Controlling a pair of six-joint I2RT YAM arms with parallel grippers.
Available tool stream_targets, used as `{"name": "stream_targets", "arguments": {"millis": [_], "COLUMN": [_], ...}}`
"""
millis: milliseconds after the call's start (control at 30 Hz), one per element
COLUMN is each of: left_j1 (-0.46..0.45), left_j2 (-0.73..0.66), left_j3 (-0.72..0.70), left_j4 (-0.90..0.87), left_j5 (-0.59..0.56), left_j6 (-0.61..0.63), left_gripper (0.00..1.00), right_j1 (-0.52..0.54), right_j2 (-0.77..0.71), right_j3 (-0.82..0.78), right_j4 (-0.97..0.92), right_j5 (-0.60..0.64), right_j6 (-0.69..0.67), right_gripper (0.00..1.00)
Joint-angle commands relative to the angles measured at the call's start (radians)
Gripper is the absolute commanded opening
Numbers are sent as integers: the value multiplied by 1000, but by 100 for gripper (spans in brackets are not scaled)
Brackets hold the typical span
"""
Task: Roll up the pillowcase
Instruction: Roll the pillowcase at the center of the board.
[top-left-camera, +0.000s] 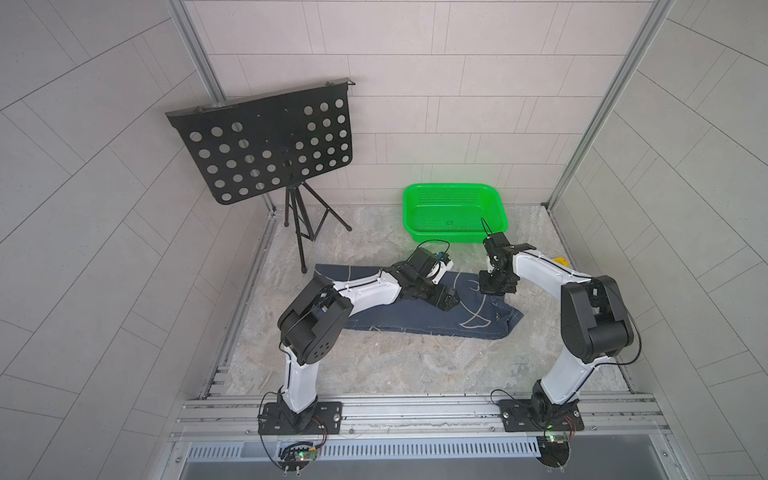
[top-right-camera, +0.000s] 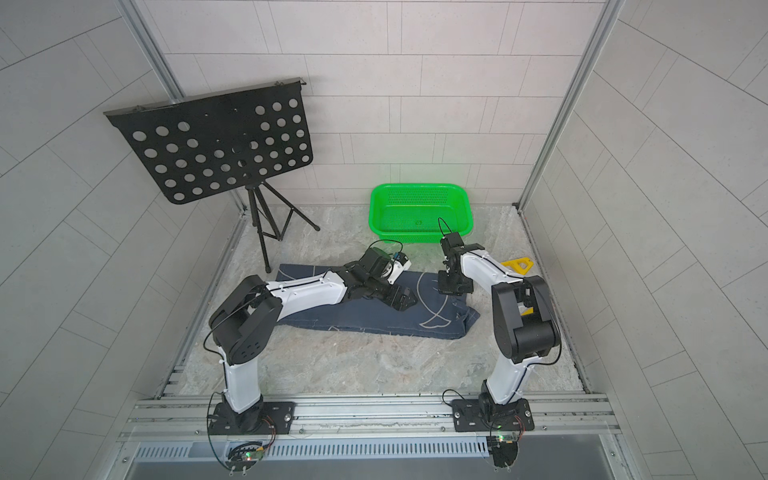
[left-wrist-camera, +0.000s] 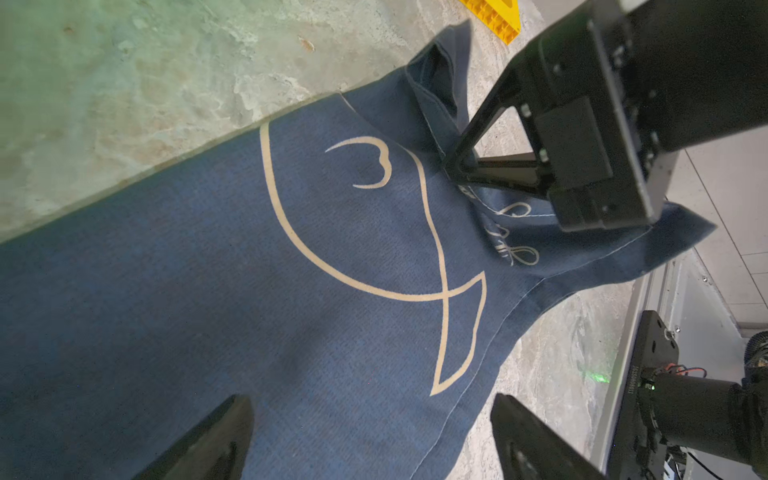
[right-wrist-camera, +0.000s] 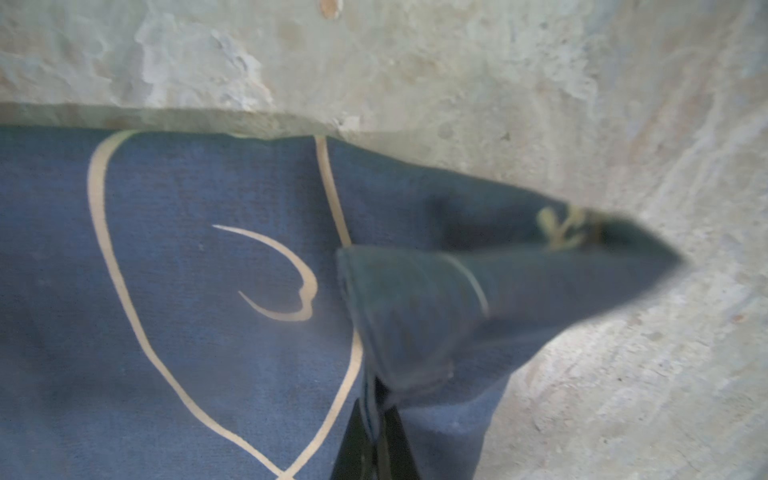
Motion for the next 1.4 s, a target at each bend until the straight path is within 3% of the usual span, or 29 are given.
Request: {"name": "stream_targets", "arguments": {"millis": [0, 500, 967, 1267, 1367], "left_j1": [6, 6, 5, -5, -14], "left_j2": [-40, -63, -68, -80, -83], "left_j3": [-23, -56, -81, -85, -85], "left_j4": [-17, -26, -26, -29, -28], "left_j5": [-12, 6, 30, 24, 17], "left_j6": [12, 9, -1, -25, -31], "left_gripper": [97, 96, 94, 94, 94], "right_j1": [9, 30, 49, 43, 30], "right_j2": [17, 52, 30, 16, -4], "right_j3": [10, -13, -27, -18, -22], "right_j4": [28, 97, 20, 109, 125], "right_j5": [-18, -148, -110, -155, -176], "right_j6": [30, 38, -75, -14, 7], "right_gripper": [6, 7, 9, 32, 34]}}
